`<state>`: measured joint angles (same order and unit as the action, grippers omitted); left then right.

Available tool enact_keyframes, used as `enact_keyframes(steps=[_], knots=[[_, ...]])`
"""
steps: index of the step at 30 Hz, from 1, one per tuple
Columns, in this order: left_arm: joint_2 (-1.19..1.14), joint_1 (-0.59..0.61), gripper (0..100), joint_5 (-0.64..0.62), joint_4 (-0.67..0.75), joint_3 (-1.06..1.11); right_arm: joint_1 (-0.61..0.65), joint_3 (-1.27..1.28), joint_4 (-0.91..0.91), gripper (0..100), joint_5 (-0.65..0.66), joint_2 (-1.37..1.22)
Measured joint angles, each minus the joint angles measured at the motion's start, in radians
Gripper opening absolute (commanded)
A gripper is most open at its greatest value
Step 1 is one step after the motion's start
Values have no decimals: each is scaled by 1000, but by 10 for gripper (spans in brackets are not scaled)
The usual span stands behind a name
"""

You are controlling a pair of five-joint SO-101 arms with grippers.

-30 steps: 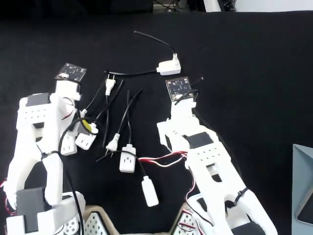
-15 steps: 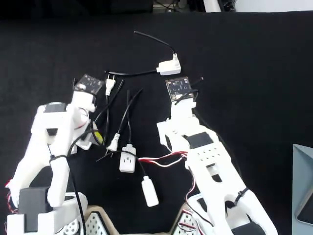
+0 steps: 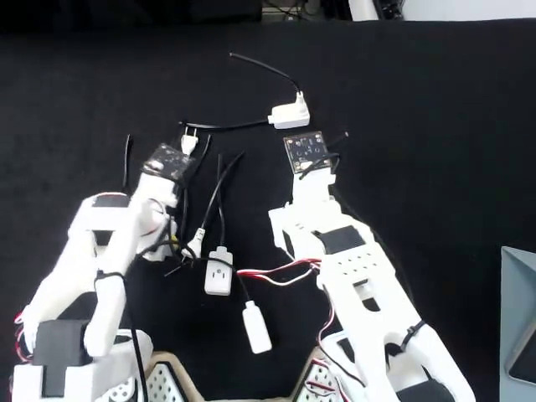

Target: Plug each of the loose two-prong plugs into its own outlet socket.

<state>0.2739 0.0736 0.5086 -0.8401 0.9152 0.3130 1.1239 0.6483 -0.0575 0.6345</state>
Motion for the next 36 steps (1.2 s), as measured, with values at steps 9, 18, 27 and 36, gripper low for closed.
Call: enact_keyframes(steps=[9,18,27,36], knots=[[0,-92,167,101,54,2,0,0,0,13,0,0],[0,-92,316,285,72,2,0,0,0,13,0,0],[0,-14,310,298,21,-74,0,0,0,13,0,0],[0,181,305,256,-265,-354,0,0,0,13,0,0]])
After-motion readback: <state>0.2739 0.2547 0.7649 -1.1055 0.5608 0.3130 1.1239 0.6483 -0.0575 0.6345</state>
